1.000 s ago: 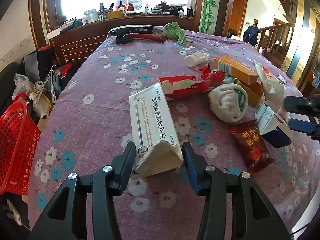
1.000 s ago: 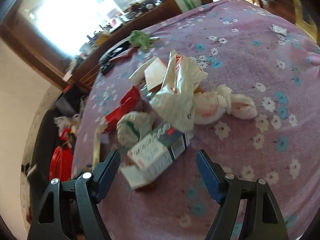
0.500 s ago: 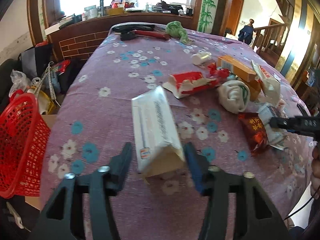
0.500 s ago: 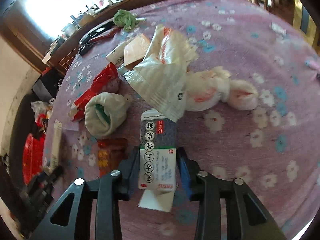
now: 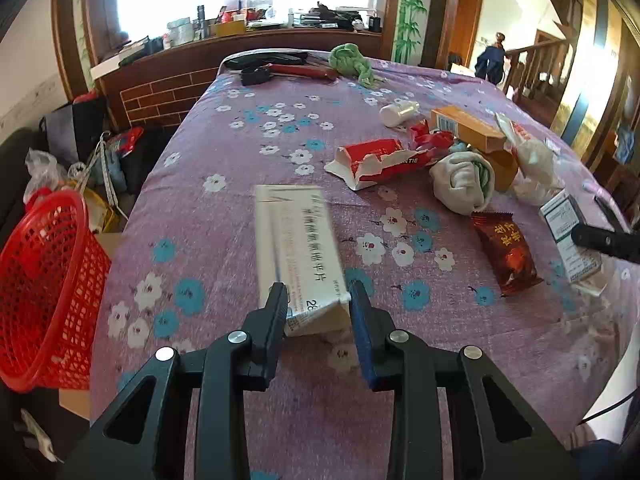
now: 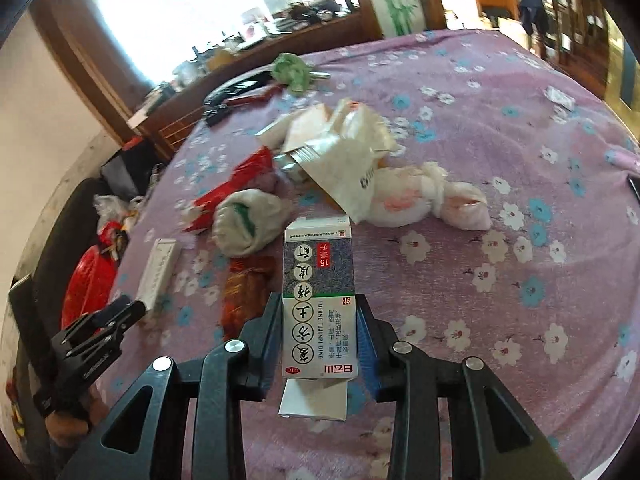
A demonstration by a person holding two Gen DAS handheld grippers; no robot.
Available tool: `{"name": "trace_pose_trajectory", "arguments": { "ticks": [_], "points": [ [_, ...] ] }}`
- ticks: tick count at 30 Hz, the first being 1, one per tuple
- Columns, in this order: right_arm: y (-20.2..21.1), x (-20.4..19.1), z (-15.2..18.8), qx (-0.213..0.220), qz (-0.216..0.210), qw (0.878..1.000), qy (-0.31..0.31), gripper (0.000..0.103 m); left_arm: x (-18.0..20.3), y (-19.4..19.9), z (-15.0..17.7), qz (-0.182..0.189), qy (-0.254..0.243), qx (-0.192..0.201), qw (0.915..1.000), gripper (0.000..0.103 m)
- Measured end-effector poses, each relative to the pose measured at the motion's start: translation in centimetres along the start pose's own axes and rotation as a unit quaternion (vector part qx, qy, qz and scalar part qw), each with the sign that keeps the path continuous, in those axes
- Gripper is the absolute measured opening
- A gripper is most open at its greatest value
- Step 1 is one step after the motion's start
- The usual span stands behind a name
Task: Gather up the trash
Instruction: 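Carry both medicine boxes over the red wastebasket with both tools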
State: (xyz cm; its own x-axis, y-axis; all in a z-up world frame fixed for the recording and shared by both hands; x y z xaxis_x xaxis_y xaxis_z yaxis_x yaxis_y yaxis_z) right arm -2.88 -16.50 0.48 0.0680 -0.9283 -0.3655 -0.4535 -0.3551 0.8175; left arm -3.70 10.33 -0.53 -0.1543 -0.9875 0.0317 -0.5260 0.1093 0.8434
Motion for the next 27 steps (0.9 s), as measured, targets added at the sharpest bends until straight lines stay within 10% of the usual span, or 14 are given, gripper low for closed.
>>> {"name": "trace_pose_trajectory", "arguments": {
  "ticks": [1,4,5,15,18,27],
  "points": [
    [0.1,-0.2,0.1,0.0,-0.003,1.0,0.004,0.037,-0.3,0.2,0.1,-0.009,0.007,0.002,0.9999,0.032],
    [0.3,-0.8,0.5,0.006,-0.008,1.0,0.014,0.037,-1.2,0.8,0.0,-0.013,0.038,0.008,0.9992,0.091],
    [0.3,-0.9,0.6,0.008,-0.008,1.0,0.018,0.037,-1.4,1.1,0.0,-0.016,0.044,0.015,0.9988,0.094],
    [0.7,-1.5,0.9,0.018,-0.015,0.999,0.03,0.037,-1.8,-2.7,-2.2,-0.058,0.078,-0.041,0.9944,0.092],
    [0.7,-1.5,1.0,0.019,-0.015,0.999,0.035,0.037,-1.5,-3.9,-2.1,-0.069,0.07,-0.062,0.9932,0.057],
    [1.2,-2.6,0.7,0.024,-0.024,0.998,0.057,0.037,-0.9,-1.9,-1.6,-0.038,0.073,-0.022,0.9963,0.05]
  ]
}}
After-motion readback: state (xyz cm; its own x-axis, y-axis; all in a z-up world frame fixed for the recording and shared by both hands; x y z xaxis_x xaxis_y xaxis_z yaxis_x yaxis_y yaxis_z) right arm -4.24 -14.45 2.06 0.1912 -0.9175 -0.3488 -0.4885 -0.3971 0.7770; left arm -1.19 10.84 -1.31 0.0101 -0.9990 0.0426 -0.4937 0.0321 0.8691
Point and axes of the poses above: each gripper's, at about its wrist camera, not at the fingertips, and y roughly against the way its jaws point, x to its right, z to its underside, the point moved 5 cm from there along -y, roughly the way its jaws point, and after that the axes turned 7 degrees about -x, right-handed, at the moved point
